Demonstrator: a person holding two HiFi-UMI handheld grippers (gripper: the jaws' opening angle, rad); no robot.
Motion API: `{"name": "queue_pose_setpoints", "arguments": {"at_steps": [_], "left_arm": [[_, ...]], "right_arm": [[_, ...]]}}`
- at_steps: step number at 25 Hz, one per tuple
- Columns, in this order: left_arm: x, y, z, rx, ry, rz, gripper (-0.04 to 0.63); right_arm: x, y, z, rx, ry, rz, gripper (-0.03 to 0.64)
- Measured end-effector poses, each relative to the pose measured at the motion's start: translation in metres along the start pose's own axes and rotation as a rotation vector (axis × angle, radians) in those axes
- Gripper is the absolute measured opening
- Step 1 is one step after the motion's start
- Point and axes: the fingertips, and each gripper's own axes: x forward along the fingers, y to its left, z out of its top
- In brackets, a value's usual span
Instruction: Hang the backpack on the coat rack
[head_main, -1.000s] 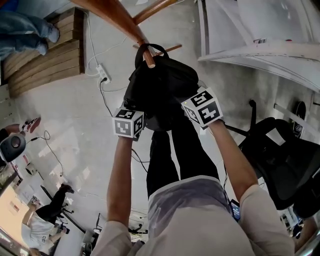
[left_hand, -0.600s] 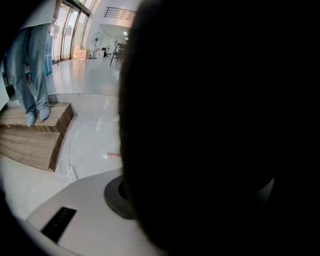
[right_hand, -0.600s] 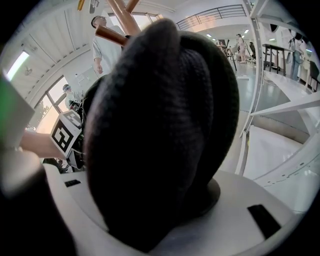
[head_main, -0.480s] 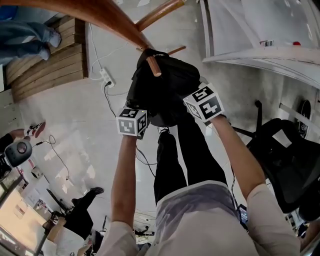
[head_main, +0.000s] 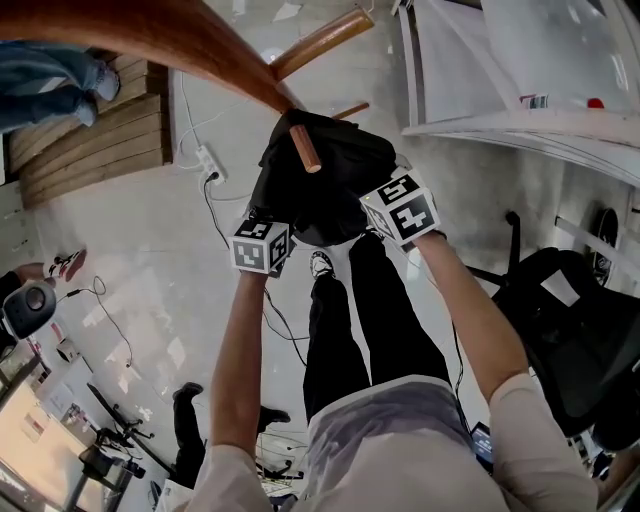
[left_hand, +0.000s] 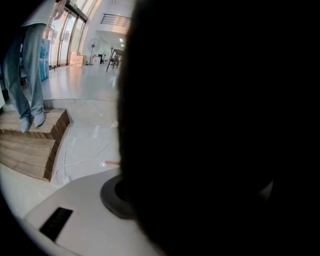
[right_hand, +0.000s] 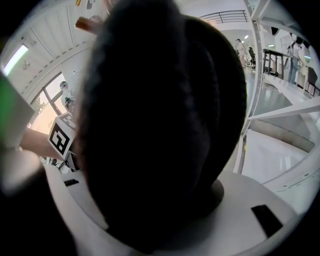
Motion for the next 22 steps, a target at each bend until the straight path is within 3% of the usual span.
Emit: {"name": "queue_pose_setpoints", "arguments": {"at_steps": [6, 18, 22], "left_arm": [[0.010, 0.013, 0.000, 0.046, -0.010, 0.065, 0.206], [0.023, 0.034, 0.011, 0.101, -0.008, 0.078, 0.275], [0.021, 0.034, 0.012, 0.089, -0.026, 0.092, 0.339]], "right_arm": [[0.008, -0.009, 0.003, 0.007, -0.017, -0.031, 0.272], [0.023, -0.030, 0.010, 0.028, -0.061, -0.092, 0.377], [0.019, -0.039, 0.007, 0.069, -0.054, -0.098, 0.435]]}}
